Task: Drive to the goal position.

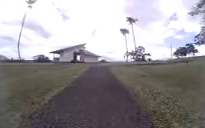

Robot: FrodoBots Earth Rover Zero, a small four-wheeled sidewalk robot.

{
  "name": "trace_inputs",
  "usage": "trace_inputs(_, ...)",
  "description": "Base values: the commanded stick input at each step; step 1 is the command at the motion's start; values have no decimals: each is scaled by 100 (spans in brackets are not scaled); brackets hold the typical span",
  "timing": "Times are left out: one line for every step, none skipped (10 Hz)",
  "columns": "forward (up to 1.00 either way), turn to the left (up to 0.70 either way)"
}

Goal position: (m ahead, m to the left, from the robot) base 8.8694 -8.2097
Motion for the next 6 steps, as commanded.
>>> trace_inputs(50, 0)
trace_inputs(50, 0)
trace_inputs(50, 0)
trace_inputs(50, 0)
trace_inputs(50, 0)
trace_inputs(50, 0)
